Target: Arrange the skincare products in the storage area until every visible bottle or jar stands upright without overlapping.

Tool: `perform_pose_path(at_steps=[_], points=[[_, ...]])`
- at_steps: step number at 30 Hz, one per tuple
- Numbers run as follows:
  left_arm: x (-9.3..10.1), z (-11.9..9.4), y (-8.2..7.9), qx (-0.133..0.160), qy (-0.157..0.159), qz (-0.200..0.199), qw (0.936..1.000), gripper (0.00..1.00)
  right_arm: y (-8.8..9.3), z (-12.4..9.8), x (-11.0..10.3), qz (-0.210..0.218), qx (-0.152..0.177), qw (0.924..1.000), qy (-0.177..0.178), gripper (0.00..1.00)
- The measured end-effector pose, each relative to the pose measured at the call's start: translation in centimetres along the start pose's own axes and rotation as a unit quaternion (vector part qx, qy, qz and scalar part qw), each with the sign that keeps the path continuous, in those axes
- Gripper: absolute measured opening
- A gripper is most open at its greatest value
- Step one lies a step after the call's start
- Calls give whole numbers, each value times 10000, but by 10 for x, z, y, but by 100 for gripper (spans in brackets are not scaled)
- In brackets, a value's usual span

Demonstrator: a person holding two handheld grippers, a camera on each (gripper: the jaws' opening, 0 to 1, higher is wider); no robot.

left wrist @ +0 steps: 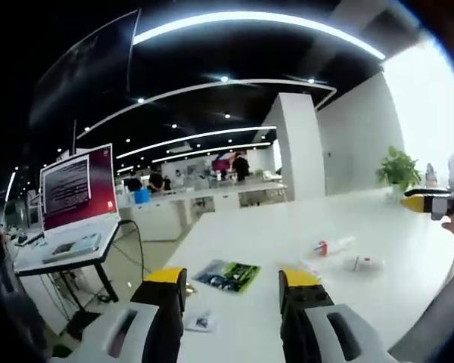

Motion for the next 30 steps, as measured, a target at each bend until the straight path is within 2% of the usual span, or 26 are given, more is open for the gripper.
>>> perform_pose_path(at_steps=[7, 9, 11, 14, 17, 19, 20, 21, 24, 25, 30], points=[[4, 13, -24, 338, 122, 25, 9994, 53, -4, -9, 12, 273, 161, 9992, 261, 59], [7, 24, -33, 492, 192, -152, 9985, 53, -6, -9, 16, 370, 236, 9986, 288, 59], [11, 34, -36, 575, 211, -169, 9980, 53, -7, -9, 19, 428, 273, 9982, 307, 60], [21, 49, -31, 631, 287, -117, 9975, 53, -8, -10, 27, 412, 240, 9982, 359, 60], [26, 57, -19, 581, 365, -337, 9971, 52, -7, -11, 37, 264, 200, 9987, 396, 60], [25, 56, -11, 492, 351, -247, 9979, 52, -5, -12, 46, 264, 152, 9984, 468, 59], [24, 55, -6, 393, 330, -76, 9987, 52, -3, -13, 52, 284, 134, 9982, 514, 59], [23, 54, -5, 311, 313, -60, 9990, 52, -3, -13, 56, 289, 136, 9980, 549, 58], [18, 53, -9, 456, 348, -319, 9978, 52, -2, -13, 67, 204, 119, 9976, 649, 58], [16, 54, -8, 406, 312, -399, 9979, 52, -2, -12, 70, 176, 105, 9977, 645, 58], [17, 57, -6, 308, 297, -435, 9981, 51, -4, -2, 84, 8, 88, 9985, 536, 57]])
Point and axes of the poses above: the point that each gripper's makers call its tool centre point, and the gripper's own axes: z roughly forward along the fingers, x roughly to its right, y roughly out of its underside, the point moved 8 cm from there along -z, roughly backward along the fingers, and after that the axes turned 15 degrees about -z, right-handed, at the moved point
